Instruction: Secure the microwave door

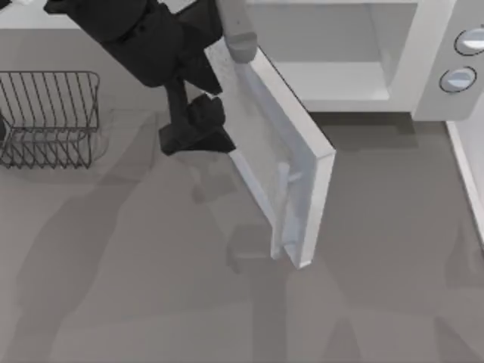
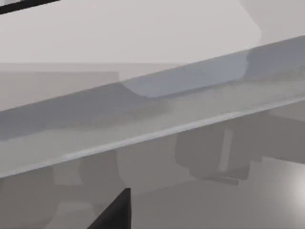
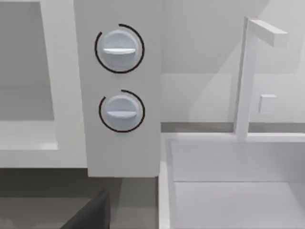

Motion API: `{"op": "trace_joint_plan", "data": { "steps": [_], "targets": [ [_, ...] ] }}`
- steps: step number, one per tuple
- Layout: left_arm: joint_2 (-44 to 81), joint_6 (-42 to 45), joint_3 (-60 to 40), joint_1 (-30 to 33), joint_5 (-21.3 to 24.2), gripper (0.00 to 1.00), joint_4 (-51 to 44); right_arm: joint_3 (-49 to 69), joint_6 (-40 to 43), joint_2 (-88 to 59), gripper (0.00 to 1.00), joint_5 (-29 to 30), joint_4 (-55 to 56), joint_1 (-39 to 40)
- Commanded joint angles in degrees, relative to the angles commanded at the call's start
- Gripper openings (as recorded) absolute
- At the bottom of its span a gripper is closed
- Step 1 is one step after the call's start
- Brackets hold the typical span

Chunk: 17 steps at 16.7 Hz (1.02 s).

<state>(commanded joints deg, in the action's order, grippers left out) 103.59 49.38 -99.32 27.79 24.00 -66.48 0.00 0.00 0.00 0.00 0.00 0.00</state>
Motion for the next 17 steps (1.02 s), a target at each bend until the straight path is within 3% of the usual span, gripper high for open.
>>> {"op": "trace_joint_plan", "data": {
  "steps": [9, 17],
  "targets": [
    [0.00, 0.00, 0.00, 0.00, 0.00, 0.02, 0.00, 0.00, 0.00, 0.00, 1.00, 0.00, 0.00, 0.00],
    [0.00, 0.00, 0.00, 0.00, 0.00, 0.00, 0.00, 0.00, 0.00, 0.00, 1.00, 0.00, 0.00, 0.00]
  ]
}}
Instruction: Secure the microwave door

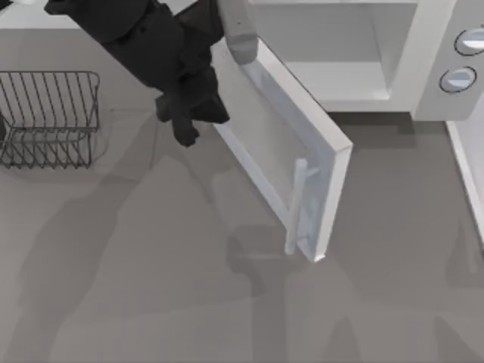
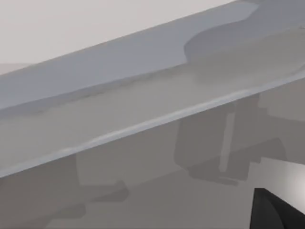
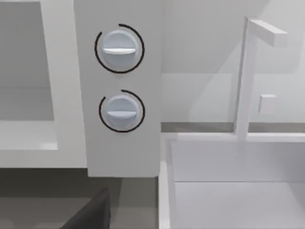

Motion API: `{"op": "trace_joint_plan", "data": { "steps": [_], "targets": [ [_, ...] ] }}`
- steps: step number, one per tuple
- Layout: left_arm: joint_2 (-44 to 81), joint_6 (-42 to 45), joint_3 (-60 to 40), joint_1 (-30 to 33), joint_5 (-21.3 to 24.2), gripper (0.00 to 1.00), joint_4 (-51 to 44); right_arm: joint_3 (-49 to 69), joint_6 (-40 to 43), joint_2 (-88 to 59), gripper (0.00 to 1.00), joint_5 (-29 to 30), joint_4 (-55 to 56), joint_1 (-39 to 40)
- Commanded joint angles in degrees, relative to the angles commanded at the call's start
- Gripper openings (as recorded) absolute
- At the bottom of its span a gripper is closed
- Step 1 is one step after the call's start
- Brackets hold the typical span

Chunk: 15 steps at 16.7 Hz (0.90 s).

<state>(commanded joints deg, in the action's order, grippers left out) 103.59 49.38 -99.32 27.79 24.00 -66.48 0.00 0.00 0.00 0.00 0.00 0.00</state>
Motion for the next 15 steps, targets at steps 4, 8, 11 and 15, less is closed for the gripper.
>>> {"op": "trace_joint_plan", "data": {
  "steps": [4, 8, 11, 15],
  "targets": [
    [0.99, -1.20, -0.93, 1.12, -0.36, 0.00, 0.14, 0.00, 0.00, 0.00, 1.00, 0.00, 0.00, 0.00],
    [1.84, -2.83, -2.22, 2.69, -0.94, 0.00, 0.74, 0.00, 0.00, 0.00, 1.00, 0.00, 0.00, 0.00],
    [1.67, -2.86, -2.09, 2.52, -0.89, 0.00, 0.71, 0.00, 0.00, 0.00, 1.00, 0.00, 0.00, 0.00],
    [2.58, -4.01, -3.19, 3.67, -1.29, 0.00, 0.92, 0.00, 0.00, 0.00, 1.00, 0.00, 0.00, 0.00]
  ]
}}
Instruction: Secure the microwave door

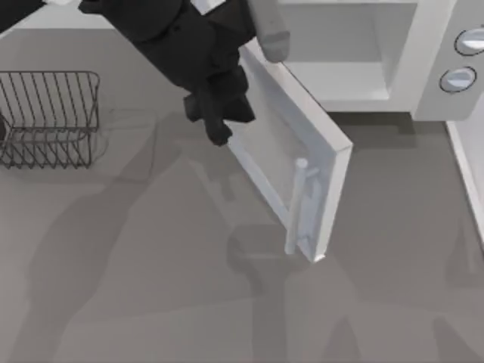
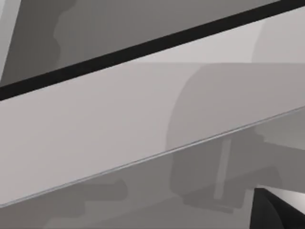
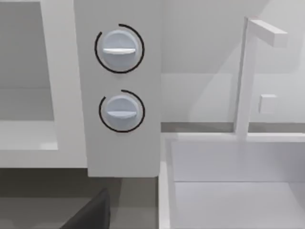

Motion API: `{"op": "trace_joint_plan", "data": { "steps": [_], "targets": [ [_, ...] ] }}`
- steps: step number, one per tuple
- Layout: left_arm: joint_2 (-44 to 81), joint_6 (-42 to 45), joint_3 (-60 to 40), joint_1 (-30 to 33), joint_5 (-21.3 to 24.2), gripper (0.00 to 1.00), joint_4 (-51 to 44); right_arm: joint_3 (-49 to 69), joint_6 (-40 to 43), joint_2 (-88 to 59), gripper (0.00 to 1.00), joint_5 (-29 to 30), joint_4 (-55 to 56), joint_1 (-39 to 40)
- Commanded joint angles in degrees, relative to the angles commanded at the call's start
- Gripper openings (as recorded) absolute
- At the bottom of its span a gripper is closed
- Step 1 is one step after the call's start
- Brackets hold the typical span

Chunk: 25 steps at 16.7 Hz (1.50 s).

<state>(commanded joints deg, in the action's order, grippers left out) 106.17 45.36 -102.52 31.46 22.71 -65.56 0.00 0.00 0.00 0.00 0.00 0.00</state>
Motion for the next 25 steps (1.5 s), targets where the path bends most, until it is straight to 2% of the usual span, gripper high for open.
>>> {"op": "trace_joint_plan", "data": {
  "steps": [25],
  "targets": [
    [5.45, -6.22, -7.33, 5.87, -2.22, 0.00, 0.49, 0.00, 0.00, 0.00, 1.00, 0.00, 0.00, 0.00]
  ]
}}
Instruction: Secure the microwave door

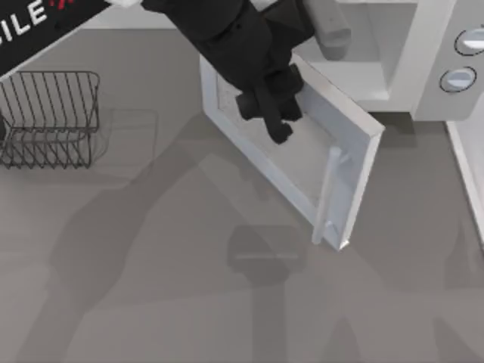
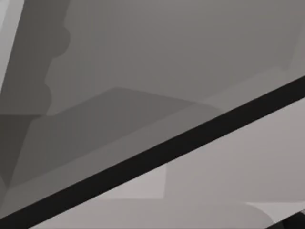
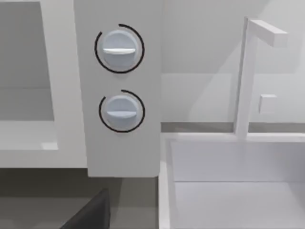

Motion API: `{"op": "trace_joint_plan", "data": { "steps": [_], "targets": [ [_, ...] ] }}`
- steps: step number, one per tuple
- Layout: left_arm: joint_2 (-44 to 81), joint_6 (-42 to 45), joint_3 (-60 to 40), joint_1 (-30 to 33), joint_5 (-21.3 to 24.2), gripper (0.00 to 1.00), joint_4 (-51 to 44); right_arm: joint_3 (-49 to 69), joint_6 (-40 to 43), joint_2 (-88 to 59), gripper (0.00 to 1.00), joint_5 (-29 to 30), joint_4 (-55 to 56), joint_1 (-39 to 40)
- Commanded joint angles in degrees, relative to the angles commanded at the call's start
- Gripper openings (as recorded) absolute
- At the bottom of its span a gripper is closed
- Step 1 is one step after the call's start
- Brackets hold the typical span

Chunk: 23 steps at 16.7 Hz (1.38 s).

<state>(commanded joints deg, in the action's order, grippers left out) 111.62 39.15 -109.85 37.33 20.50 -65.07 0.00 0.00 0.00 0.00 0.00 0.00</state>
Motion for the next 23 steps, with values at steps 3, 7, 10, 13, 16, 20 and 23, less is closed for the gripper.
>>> {"op": "trace_joint_plan", "data": {
  "steps": [3, 7, 10, 13, 16, 20, 23],
  "targets": [
    [-0.21, 0.10, 0.38, 0.07, -0.69, 0.00, -0.04, 0.00, 0.00, 0.00, 1.00, 0.00, 0.00, 0.00],
    [0.52, 0.30, 0.34, 2.63, -4.13, 0.00, 0.13, 0.00, 0.00, 0.00, 1.00, 0.00, 0.00, 0.00],
    [2.39, 0.17, -1.18, 4.33, -3.81, 0.00, -0.08, 0.00, 0.00, 0.00, 1.00, 0.00, 0.00, 0.00],
    [3.33, -0.73, -2.74, 4.81, -2.28, 0.00, -0.13, 0.00, 0.00, 0.00, 1.00, 0.00, 0.00, 0.00],
    [3.15, -1.51, -3.40, 3.73, -1.17, 0.00, -0.23, 0.00, 0.00, 0.00, 1.00, 0.00, 0.00, 0.00],
    [2.60, -2.17, -3.72, 2.05, -0.82, 0.00, -0.34, 0.00, 0.00, 0.00, 1.00, 0.00, 0.00, 0.00],
    [2.73, -2.11, -3.57, 2.26, -0.88, 0.00, -0.33, 0.00, 0.00, 0.00, 1.00, 0.00, 0.00, 0.00]
  ]
}}
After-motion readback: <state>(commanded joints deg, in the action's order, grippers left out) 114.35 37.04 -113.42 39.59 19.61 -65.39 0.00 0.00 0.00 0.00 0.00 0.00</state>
